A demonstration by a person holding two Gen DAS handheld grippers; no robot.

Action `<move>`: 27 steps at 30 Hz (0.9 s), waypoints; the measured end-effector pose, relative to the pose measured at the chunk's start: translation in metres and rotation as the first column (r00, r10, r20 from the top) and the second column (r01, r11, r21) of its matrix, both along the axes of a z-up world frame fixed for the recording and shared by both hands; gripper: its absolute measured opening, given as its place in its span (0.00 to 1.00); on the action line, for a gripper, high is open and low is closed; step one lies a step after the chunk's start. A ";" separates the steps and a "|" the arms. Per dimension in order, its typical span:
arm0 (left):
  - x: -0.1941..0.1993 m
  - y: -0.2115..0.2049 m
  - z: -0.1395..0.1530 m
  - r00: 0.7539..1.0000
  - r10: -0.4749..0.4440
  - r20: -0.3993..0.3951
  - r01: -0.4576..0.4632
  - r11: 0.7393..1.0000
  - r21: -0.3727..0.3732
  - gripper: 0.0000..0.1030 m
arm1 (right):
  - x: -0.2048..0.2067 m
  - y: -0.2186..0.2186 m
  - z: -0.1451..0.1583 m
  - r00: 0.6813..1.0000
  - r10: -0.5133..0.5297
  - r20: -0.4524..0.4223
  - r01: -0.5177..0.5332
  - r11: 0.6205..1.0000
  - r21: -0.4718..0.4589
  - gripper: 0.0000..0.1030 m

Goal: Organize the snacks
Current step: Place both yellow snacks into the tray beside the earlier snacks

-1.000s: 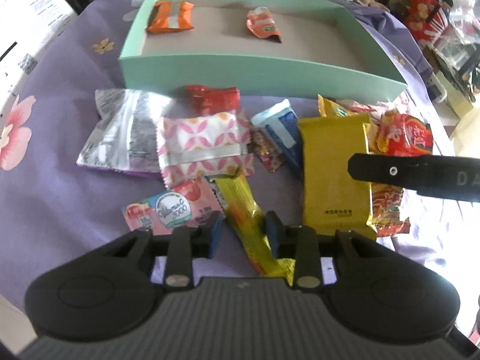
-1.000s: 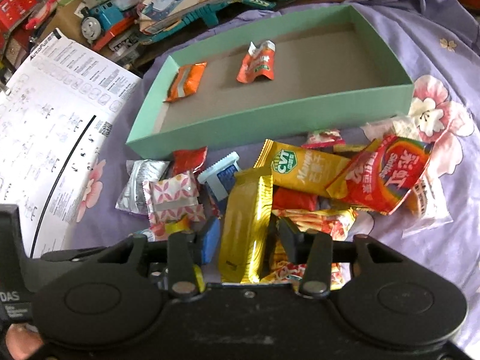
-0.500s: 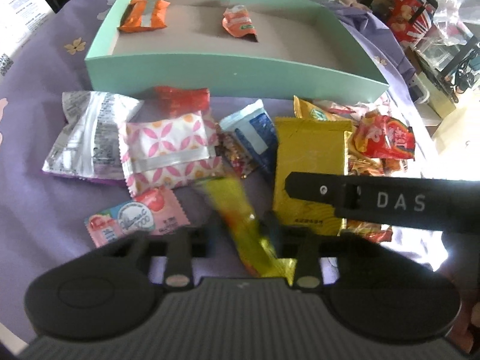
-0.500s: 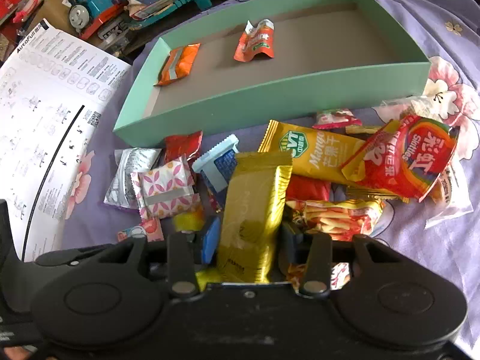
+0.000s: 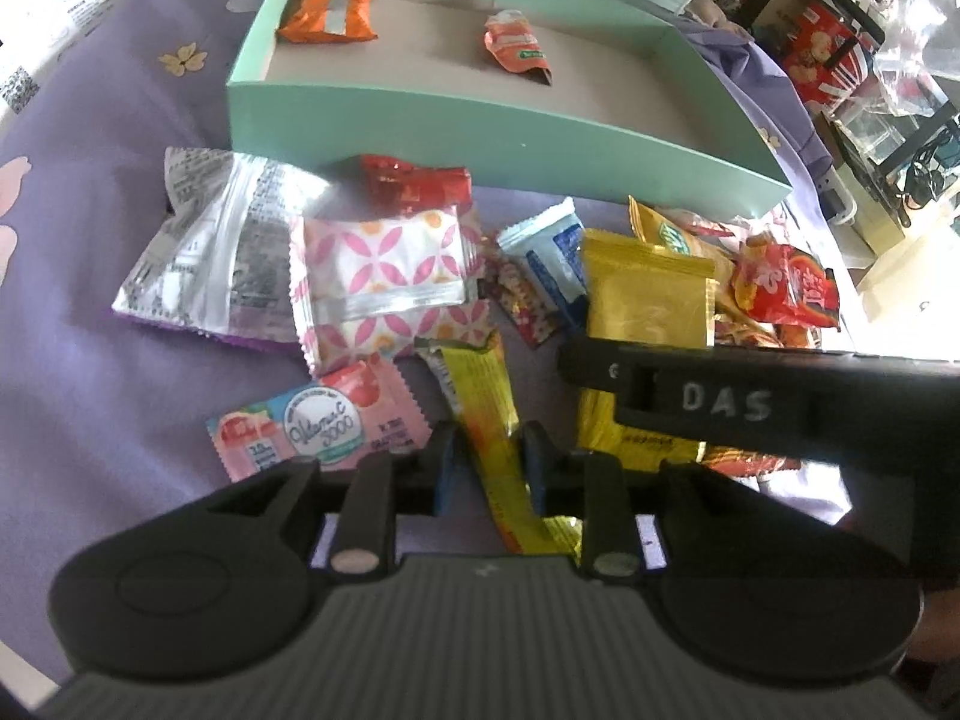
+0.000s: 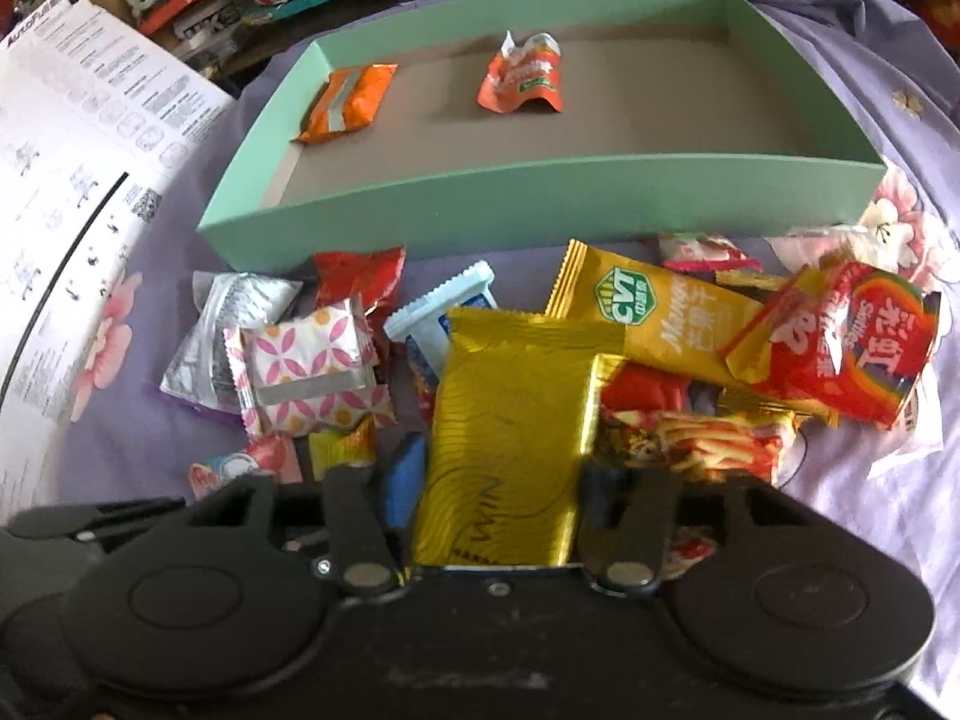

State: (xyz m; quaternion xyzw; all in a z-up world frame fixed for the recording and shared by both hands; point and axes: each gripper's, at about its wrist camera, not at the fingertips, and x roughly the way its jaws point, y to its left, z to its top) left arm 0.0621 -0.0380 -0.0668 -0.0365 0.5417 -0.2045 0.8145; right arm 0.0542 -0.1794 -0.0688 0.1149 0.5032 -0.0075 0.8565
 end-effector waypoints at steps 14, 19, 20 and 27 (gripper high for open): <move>-0.007 -0.015 0.018 0.997 -0.038 0.061 0.035 0.999 0.041 0.11 | -0.019 -0.036 0.027 0.998 -0.045 0.046 0.037 0.986 0.161 0.48; -0.007 -0.004 0.044 0.995 -0.008 0.103 0.007 1.000 0.009 0.11 | -0.016 -0.044 0.048 0.994 -0.038 0.098 0.016 0.978 0.210 0.48; -0.005 -0.003 0.049 0.993 0.000 0.114 0.000 1.000 0.006 0.11 | -0.015 -0.045 0.052 0.994 -0.038 0.107 0.014 0.976 0.218 0.48; 0.040 -0.005 0.082 0.980 0.038 0.197 -0.041 0.999 0.009 0.11 | 0.022 -0.076 0.089 0.980 -0.053 0.193 0.017 0.983 0.185 0.48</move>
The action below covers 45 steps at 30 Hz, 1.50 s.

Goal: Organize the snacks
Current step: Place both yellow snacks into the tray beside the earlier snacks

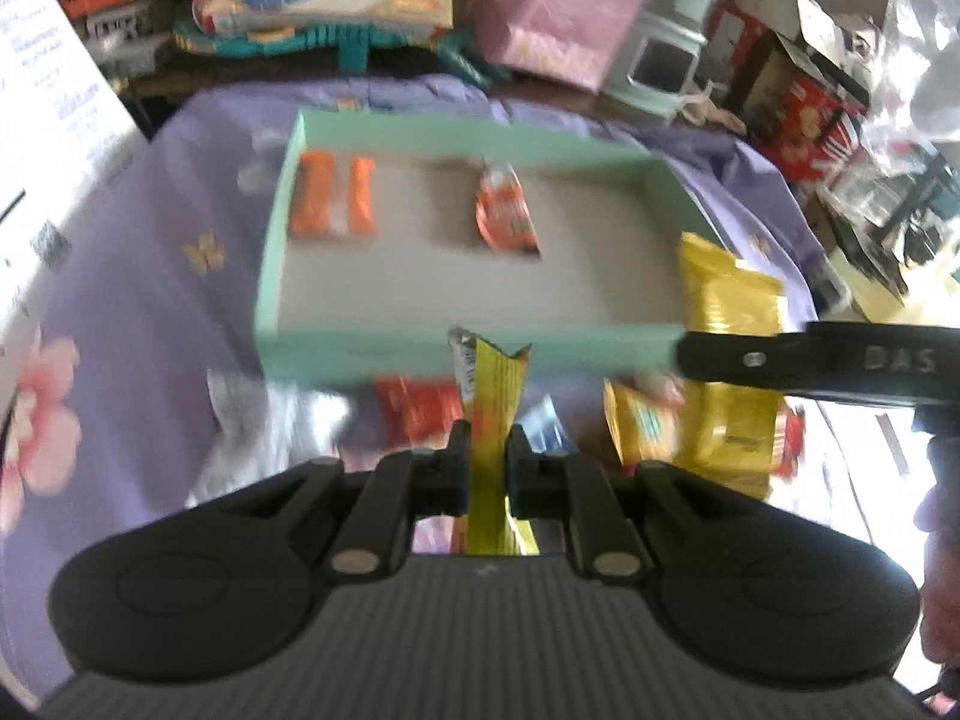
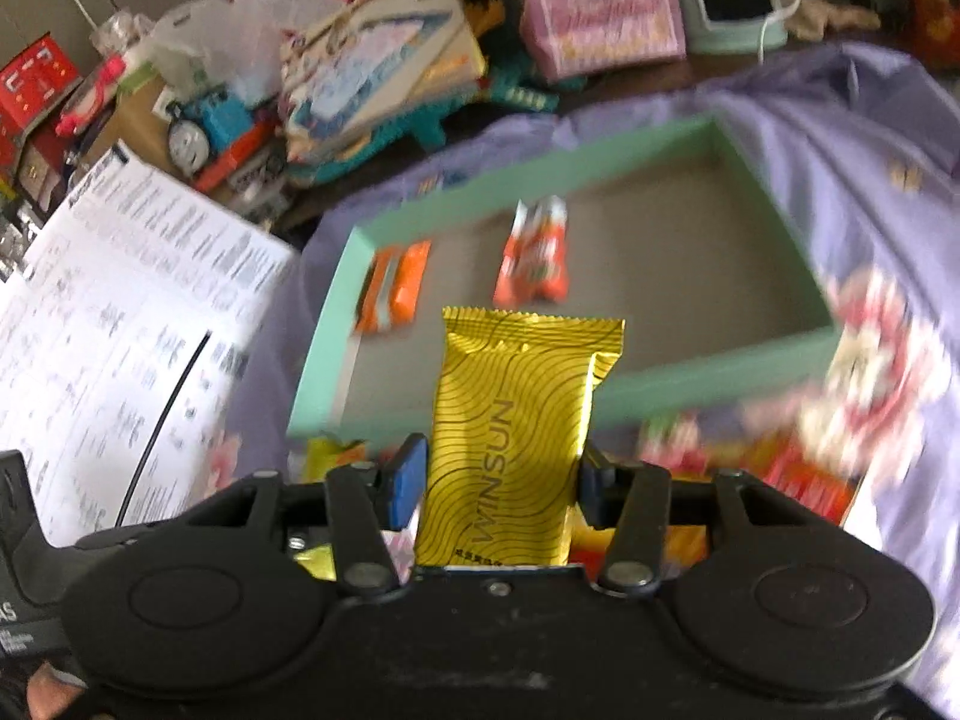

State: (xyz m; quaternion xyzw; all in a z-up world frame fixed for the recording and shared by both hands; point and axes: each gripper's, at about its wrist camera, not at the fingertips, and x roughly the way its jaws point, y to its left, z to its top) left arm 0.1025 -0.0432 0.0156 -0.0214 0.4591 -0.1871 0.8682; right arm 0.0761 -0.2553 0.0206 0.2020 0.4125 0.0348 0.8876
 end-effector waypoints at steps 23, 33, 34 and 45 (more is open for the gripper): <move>0.224 -0.057 -0.030 0.999 0.046 0.004 -0.046 0.995 0.093 0.11 | 0.201 -0.055 -0.049 0.994 0.010 -0.110 -0.022 0.994 -0.109 0.48; 0.229 -0.060 -0.034 0.991 0.119 0.066 -0.127 0.981 0.144 0.92 | 0.207 -0.060 -0.052 0.998 -0.044 -0.036 0.041 0.996 -0.077 1.00; 0.228 -0.060 -0.034 0.991 0.119 0.056 -0.126 0.982 0.138 0.93 | 0.205 -0.061 -0.051 0.998 -0.050 -0.037 0.047 0.996 -0.075 1.00; 0.188 -0.062 -0.015 0.992 0.118 0.036 -0.122 0.984 0.126 1.00 | 0.163 -0.053 -0.025 0.999 -0.035 -0.019 0.034 0.998 -0.056 1.00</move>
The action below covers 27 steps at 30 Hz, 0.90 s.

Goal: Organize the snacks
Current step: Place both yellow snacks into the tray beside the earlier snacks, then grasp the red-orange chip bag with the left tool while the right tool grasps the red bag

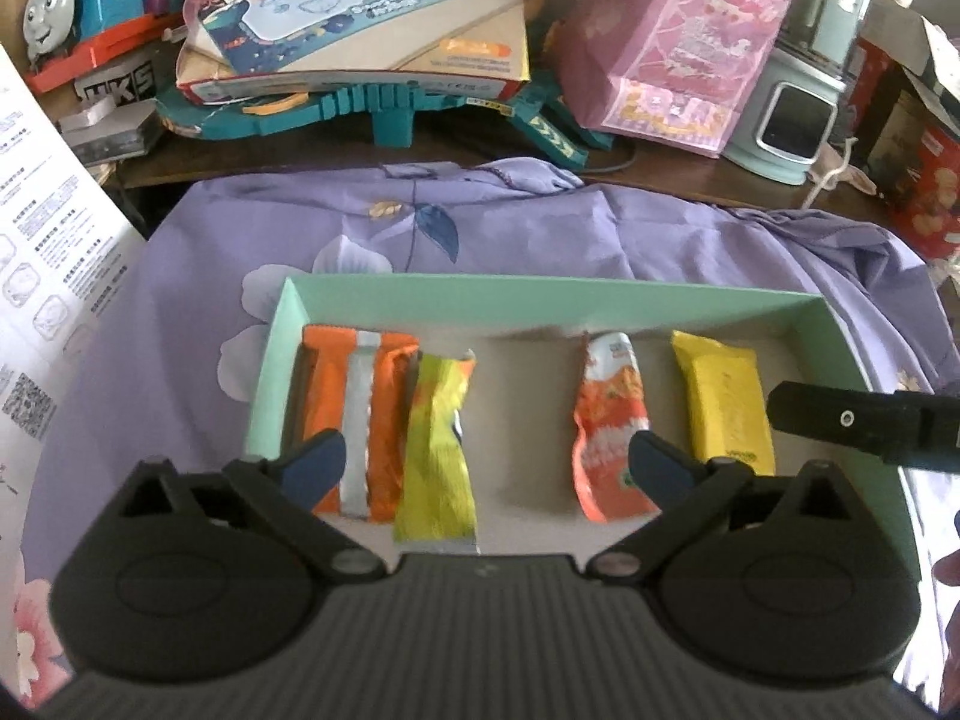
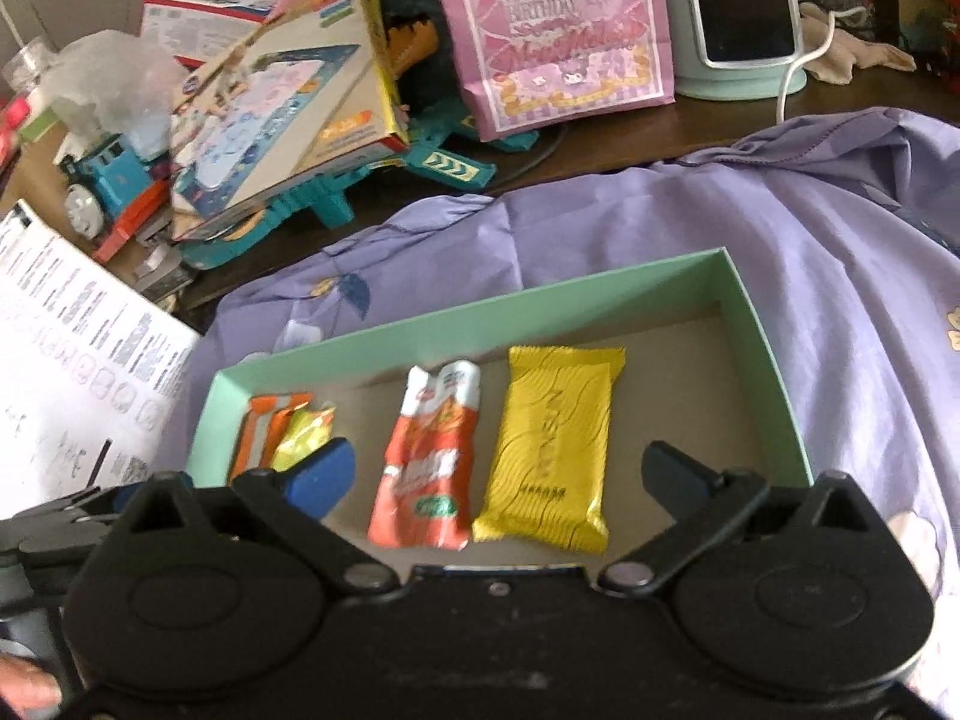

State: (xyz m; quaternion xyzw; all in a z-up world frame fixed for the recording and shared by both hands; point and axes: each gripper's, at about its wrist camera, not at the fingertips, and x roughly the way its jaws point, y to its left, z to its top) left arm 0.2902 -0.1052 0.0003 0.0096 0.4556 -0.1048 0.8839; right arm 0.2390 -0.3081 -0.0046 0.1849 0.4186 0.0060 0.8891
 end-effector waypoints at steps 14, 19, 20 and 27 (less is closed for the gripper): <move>-0.114 -0.007 0.011 0.995 -0.099 -0.028 0.099 0.995 -0.002 1.00 | -0.116 0.021 0.029 0.997 0.074 0.007 -0.074 0.997 -0.023 1.00; -0.162 -0.014 0.003 0.984 -0.165 -0.071 0.163 0.986 -0.026 1.00 | -0.162 0.012 0.027 0.999 0.040 -0.026 -0.040 0.999 -0.002 1.00; -0.172 -0.017 0.001 0.980 -0.180 -0.080 0.178 0.983 -0.032 1.00 | -0.171 0.010 0.026 0.999 0.031 -0.030 -0.031 1.000 0.004 1.00; -0.224 -0.050 -0.013 0.945 -0.293 -0.145 0.289 0.956 -0.048 1.00 | -0.226 -0.013 0.017 0.998 -0.054 -0.029 0.054 0.998 -0.009 1.00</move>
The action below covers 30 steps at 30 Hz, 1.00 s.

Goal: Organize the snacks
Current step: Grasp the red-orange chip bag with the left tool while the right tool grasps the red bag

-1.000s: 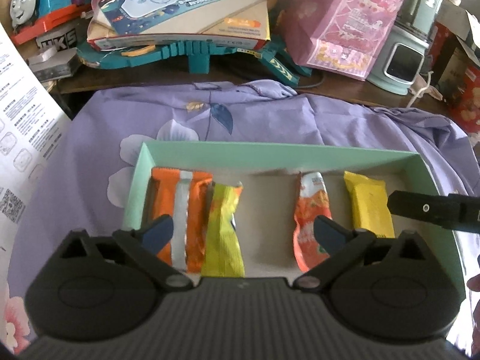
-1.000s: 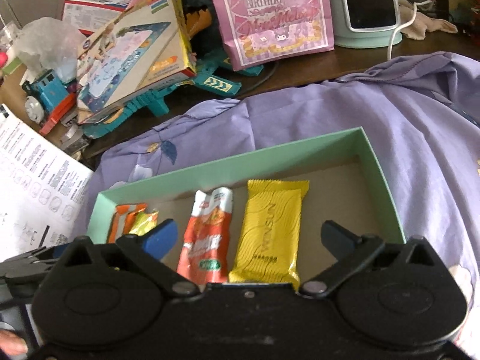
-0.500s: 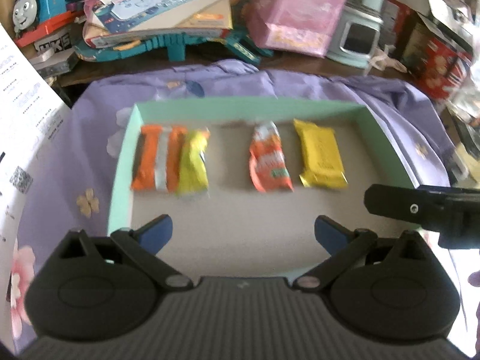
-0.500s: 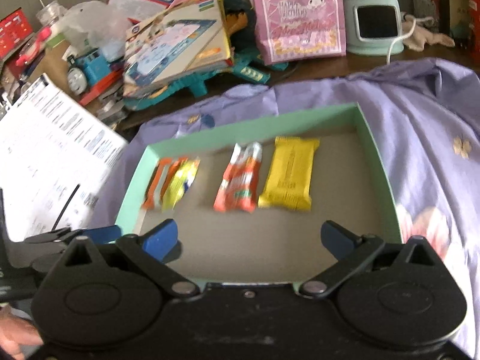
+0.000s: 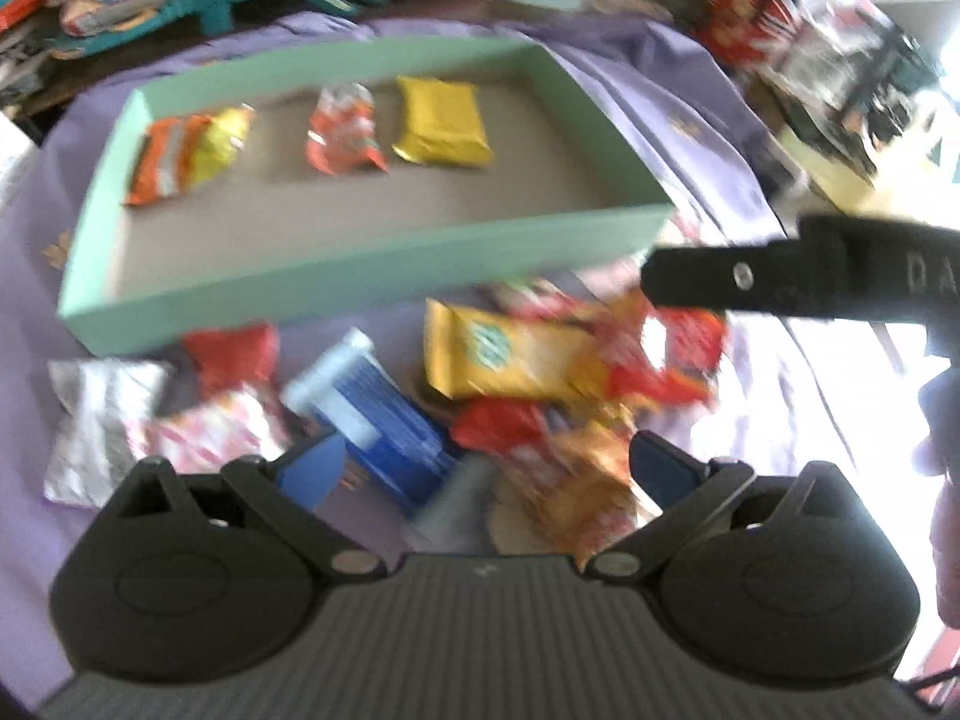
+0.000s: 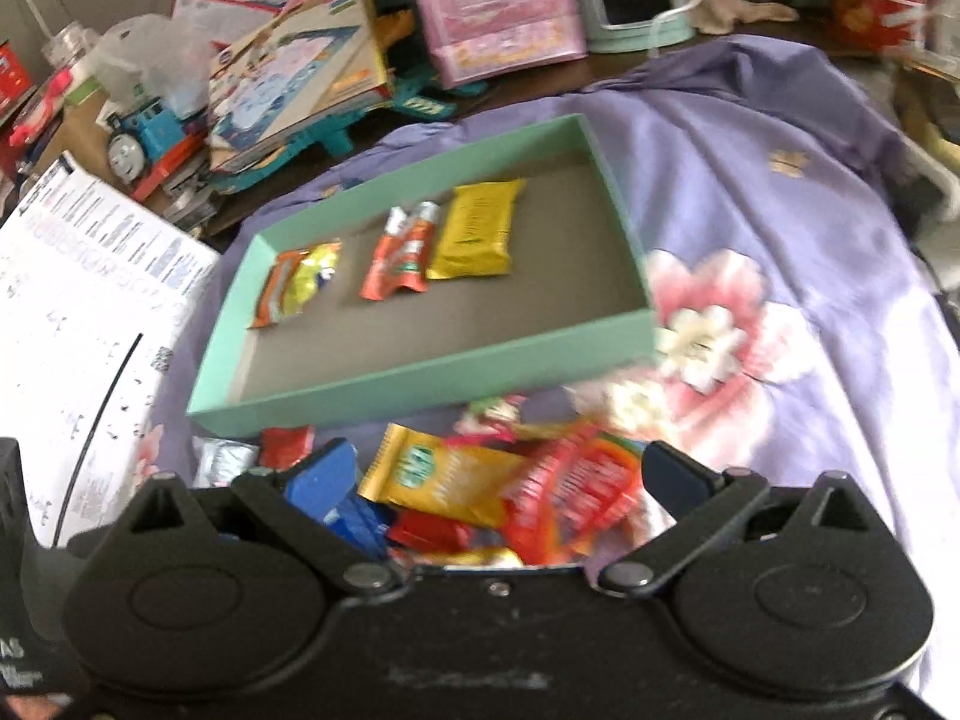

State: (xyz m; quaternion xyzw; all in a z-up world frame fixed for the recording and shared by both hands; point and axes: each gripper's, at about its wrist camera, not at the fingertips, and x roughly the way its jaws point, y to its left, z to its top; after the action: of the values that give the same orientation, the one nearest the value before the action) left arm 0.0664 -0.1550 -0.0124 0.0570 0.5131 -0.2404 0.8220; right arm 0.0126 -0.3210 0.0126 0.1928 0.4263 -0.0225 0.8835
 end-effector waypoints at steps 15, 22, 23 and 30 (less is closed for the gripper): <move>-0.016 -0.036 -0.030 0.996 -0.069 -0.061 0.070 0.997 0.021 0.48 | -0.035 -0.034 -0.031 0.994 -0.104 -0.014 0.105 0.992 0.066 0.92; -0.014 -0.015 -0.028 0.996 -0.071 -0.045 0.073 0.997 0.031 0.45 | -0.018 -0.016 -0.042 0.998 -0.062 -0.019 0.064 0.993 0.100 0.69; -0.012 -0.011 -0.029 0.997 -0.063 -0.053 0.064 0.998 0.024 0.45 | -0.016 -0.016 -0.043 0.998 -0.064 -0.024 0.066 0.993 0.100 0.69; -0.007 -0.003 -0.034 0.996 -0.044 -0.072 0.043 0.999 -0.012 0.50 | 0.006 -0.015 -0.058 0.993 -0.117 -0.028 0.120 0.984 0.134 0.68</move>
State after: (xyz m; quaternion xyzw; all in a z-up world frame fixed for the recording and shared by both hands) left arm 0.0594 -0.1578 -0.0469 0.0552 0.5400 -0.2628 0.7977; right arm 0.0186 -0.3357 -0.0459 0.2772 0.4236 -0.0479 0.8611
